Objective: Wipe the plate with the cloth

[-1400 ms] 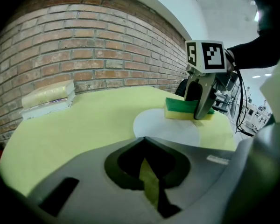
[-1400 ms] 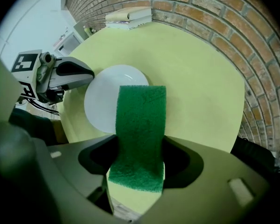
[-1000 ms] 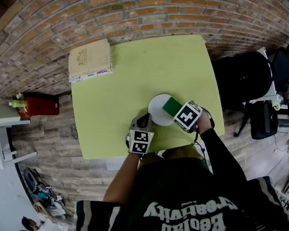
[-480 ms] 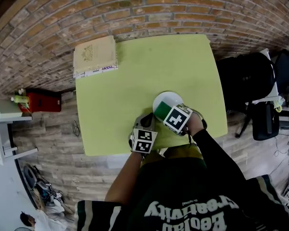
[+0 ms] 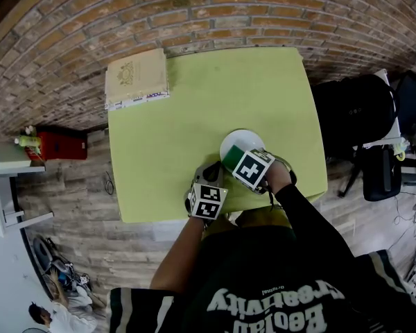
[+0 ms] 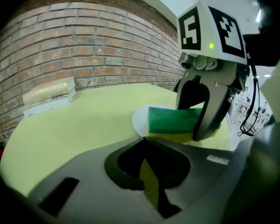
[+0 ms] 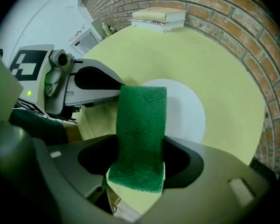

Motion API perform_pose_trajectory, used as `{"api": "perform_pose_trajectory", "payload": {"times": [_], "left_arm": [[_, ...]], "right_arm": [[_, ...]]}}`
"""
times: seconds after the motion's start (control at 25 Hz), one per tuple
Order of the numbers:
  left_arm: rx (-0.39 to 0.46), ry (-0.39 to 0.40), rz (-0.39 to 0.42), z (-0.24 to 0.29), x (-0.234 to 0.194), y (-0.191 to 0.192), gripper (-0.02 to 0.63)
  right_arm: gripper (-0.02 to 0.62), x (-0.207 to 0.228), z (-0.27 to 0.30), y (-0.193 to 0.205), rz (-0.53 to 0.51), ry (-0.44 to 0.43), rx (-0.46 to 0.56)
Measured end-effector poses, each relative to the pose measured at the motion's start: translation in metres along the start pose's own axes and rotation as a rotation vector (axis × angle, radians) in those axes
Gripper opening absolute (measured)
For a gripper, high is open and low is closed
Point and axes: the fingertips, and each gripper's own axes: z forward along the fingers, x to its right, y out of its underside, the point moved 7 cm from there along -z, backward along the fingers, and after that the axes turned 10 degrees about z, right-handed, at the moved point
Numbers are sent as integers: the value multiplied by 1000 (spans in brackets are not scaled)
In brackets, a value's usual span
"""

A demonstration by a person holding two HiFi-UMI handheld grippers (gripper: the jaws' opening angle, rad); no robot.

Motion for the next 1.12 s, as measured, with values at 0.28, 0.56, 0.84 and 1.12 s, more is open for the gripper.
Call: {"api": "perform_pose_trajectory", "payload": {"times": [0.28,0.56,0.84,1.12], "left_arm": [[-5,6,17,0,1,1,6],[-6,13,29,1,3,0,6],[-7,25,26,0,2,1,6],[-9,34,40,0,3,0,6]], "right_arm": [[311,7,-2,12,26,14,-13],[311,29,-7,34,99,44,-13],[311,46,-14,54,174,63,0],[311,59,-20,72,237,99,2]]}}
